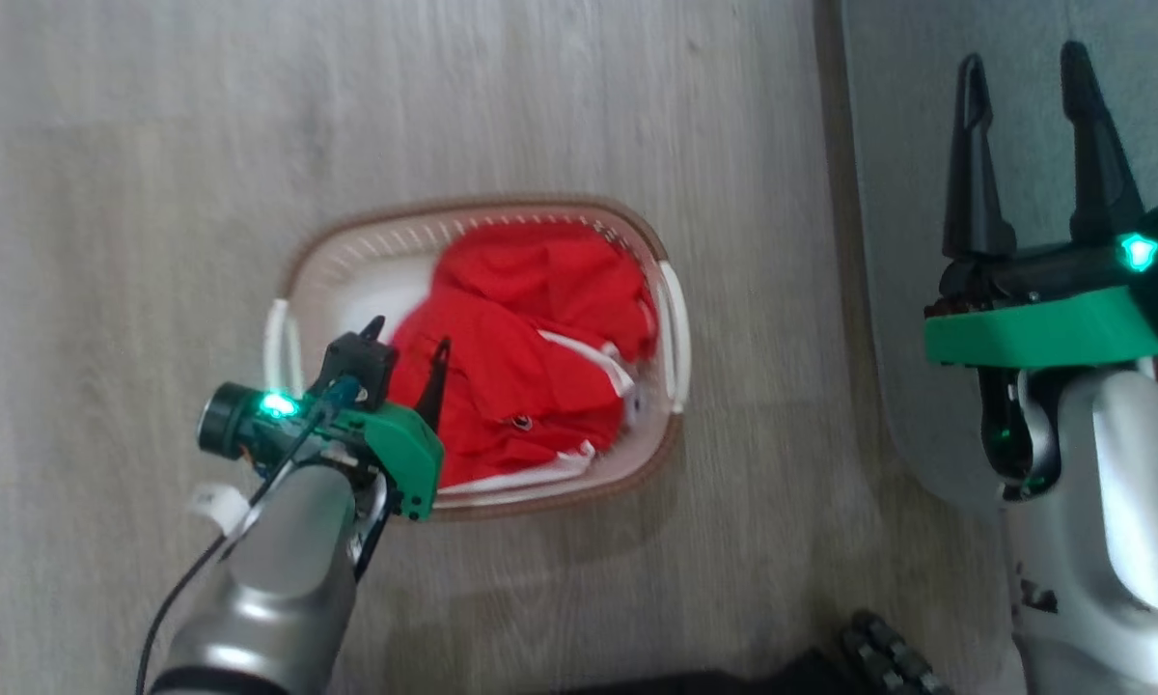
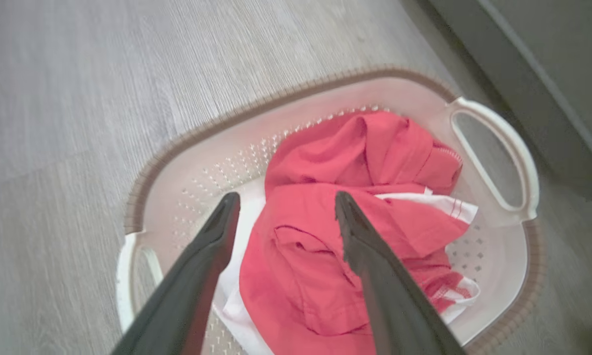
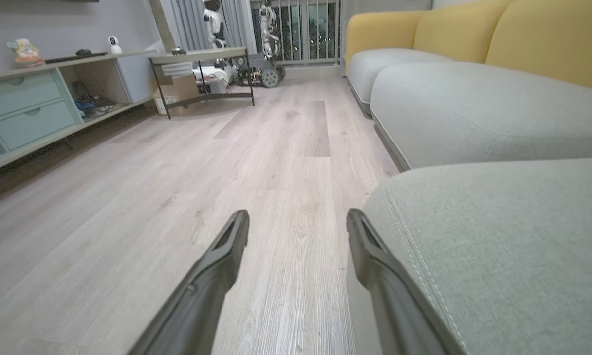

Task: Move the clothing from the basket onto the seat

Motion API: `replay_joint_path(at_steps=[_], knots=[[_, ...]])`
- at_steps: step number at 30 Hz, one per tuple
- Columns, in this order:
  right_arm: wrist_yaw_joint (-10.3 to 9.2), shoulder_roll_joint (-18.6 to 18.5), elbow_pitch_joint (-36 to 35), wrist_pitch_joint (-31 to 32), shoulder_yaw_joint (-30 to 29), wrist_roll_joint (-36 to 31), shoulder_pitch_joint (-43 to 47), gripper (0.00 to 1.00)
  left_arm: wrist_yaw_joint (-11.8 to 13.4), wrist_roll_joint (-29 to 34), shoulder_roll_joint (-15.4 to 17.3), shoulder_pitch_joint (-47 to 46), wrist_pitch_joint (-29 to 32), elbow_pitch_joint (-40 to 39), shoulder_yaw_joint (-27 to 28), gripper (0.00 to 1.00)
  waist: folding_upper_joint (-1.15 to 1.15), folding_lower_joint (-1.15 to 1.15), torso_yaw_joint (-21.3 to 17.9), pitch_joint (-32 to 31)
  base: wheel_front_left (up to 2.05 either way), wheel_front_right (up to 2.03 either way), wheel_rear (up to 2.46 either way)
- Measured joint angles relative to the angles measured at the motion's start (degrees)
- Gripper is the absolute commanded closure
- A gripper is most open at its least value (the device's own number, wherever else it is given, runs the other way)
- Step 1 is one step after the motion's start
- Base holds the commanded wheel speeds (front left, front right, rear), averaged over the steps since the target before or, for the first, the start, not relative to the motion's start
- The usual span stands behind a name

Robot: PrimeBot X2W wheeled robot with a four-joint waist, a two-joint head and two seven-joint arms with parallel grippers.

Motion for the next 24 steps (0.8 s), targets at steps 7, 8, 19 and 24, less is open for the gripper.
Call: replay_joint_path(at_steps=[7, 8, 19, 24], knots=[[0.01, -0.10, -0.44, 0.00, 0.90, 0.99, -2.17, 0.00, 0.00, 0.35, 0.05, -6.06, 0.00, 6.70, -0.88, 0.00, 0.00, 0.00, -2.76, 6.62, 0.00, 0.00, 0.00], [0.01, -0.11, -0.66, 0.00, 0.99, 1.13, -2.48, 0.00, 0.00, 0.35, 0.10, -6.70, 0.00, 7.28, -0.98, 0.00, 0.00, 0.01, -3.07, 7.40, 0.00, 0.00, 0.00], [0.01, -0.15, -0.94, 0.00, 3.22, 2.93, -4.46, 0.00, 2.83, 0.19, 0.77, -10.62, 0.00, 14.45, -0.82, 0.00, 0.00, 0.00, -5.33, 12.08, 0.00, 0.00, 0.00], [0.01, -0.15, -0.98, 0.00, 4.10, 3.54, -4.61, 0.00, 4.10, 0.18, 1.22, -11.27, 0.00, 16.12, -0.83, 0.00, 0.00, 0.00, -6.13, 12.67, 0.00, 0.00, 0.00]])
